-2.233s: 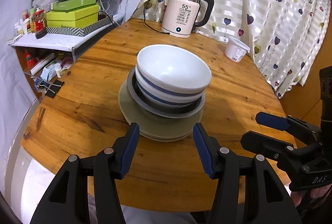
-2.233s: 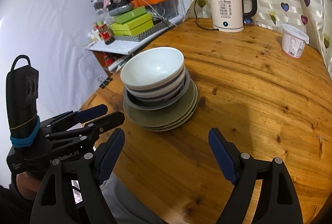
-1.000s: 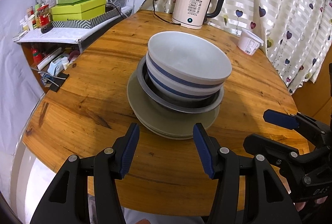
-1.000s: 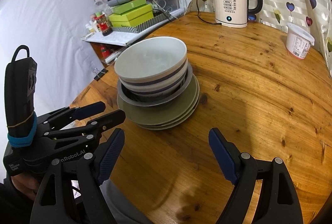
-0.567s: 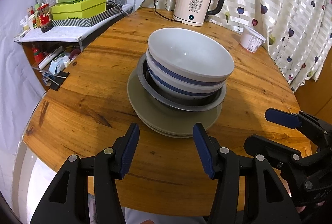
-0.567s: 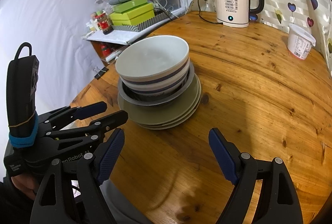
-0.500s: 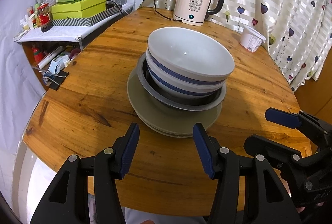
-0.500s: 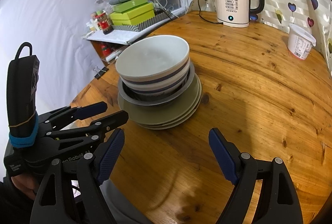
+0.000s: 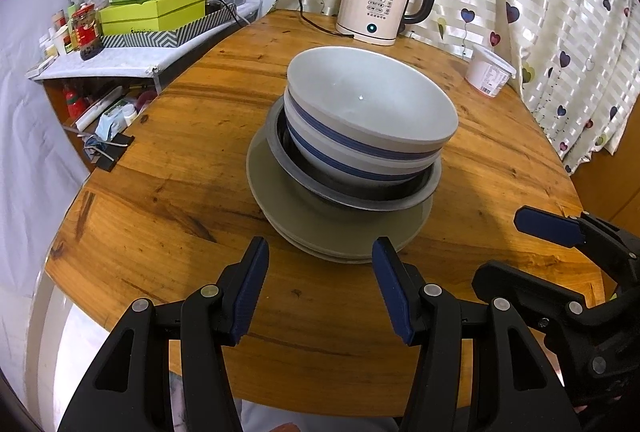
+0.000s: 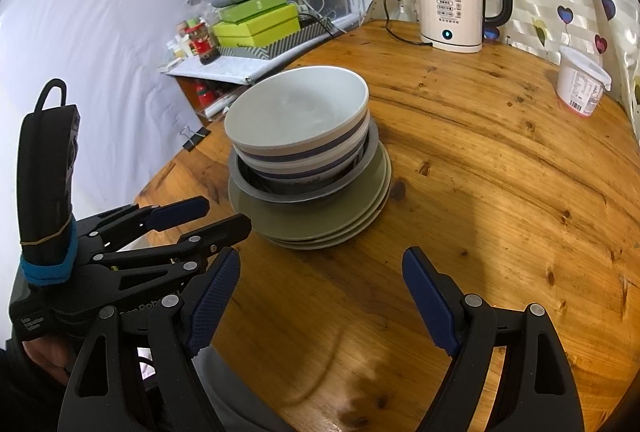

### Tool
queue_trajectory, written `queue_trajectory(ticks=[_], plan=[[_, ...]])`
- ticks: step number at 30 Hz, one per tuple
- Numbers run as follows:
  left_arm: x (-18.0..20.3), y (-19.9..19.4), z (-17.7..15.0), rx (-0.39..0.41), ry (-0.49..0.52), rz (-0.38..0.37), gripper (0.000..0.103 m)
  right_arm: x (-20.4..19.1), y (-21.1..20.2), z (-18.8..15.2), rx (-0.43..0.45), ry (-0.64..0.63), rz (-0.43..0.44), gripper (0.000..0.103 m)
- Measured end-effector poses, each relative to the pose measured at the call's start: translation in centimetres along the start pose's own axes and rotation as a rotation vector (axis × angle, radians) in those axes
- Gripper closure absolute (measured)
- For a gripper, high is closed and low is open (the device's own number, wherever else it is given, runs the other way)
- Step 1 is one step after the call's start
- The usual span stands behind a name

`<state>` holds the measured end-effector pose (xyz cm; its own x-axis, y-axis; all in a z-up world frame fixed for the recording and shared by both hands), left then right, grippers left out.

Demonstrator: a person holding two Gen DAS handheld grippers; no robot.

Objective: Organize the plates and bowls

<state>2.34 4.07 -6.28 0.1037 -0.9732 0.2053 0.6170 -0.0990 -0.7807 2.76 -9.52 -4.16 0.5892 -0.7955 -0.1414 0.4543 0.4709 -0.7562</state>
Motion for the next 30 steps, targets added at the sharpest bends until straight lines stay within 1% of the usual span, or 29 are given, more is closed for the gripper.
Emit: queue_trajectory(ticks=[9, 12, 30], plan=[[0.09, -0.06, -0.01, -0.001, 0.009, 0.016, 0.048, -0.10, 0.14, -0.11, -0.002, 0.001, 0.002, 0.019], [0.19, -0.16, -0.06, -0.002, 0.007, 0.008, 0.048, -0.12, 0.12, -0.10, -0.002, 0.001, 0.003, 0.019], [0.23, -0.07, -0.09, -0.005, 0.003, 0.010, 0.048, -0.14, 0.13, -0.09, -0.003, 0.002, 0.001, 0.019]])
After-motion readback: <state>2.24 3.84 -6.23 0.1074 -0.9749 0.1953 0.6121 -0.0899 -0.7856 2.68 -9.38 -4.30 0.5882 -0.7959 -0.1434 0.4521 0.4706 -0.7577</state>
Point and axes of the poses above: each gripper's, at about its wrist camera, not at the fingertips, and y roughly the way its jaws point, x to its right, z to its top, the point moved 6 cm from there along y, roughly the way its jaws point, and after that the axes turned 4 degrees about -y, right-handed, at the moved point
